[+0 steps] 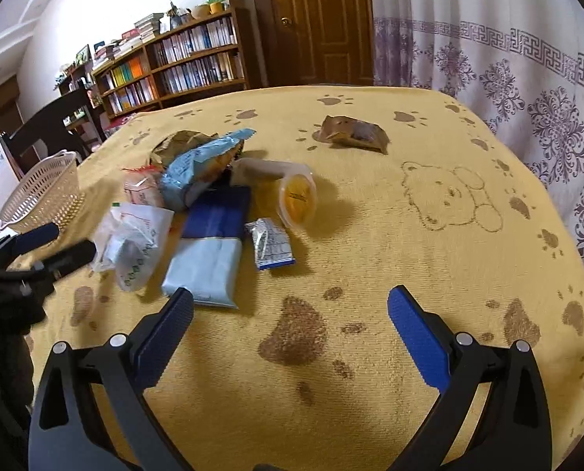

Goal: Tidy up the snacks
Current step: 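Lower the left gripper onto the white printed bag and close it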

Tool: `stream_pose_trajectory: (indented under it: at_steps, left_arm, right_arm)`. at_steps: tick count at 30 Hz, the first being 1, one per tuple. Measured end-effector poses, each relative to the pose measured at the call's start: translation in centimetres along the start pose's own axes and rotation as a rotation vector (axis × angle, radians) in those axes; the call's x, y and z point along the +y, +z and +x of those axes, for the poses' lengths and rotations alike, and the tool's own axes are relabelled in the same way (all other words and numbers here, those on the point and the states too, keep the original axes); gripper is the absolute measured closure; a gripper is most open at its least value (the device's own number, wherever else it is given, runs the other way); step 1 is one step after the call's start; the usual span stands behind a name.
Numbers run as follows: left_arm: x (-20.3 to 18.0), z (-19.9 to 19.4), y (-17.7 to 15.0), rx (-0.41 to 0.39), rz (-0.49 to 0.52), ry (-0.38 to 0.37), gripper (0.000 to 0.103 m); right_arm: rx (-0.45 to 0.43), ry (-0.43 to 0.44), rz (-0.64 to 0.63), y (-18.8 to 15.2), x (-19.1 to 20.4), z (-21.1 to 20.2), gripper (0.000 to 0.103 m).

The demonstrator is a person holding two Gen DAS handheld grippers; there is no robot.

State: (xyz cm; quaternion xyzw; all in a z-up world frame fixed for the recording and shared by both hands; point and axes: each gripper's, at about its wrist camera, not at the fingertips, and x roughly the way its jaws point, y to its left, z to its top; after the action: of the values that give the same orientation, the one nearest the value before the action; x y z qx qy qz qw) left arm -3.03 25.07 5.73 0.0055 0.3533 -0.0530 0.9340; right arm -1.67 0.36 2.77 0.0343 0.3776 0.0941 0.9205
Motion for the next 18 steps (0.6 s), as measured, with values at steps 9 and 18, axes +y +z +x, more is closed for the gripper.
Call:
stream_pose_trajectory:
  at_steps: [9, 18]
  left_arm:
    - [-0.8, 3.2, -0.1, 0.089, -0.058, -0.104, 0.002]
    - [-2.9, 6.3, 0.0, 0.117, 0.013, -0.097, 0.002]
  right_arm:
    - [0.015, 0.014, -0.021, -0.3, 0.5, 0.6, 0.005]
    - [0.030, 0.016, 0.018, -0.1, -0.7, 1.1, 0.005]
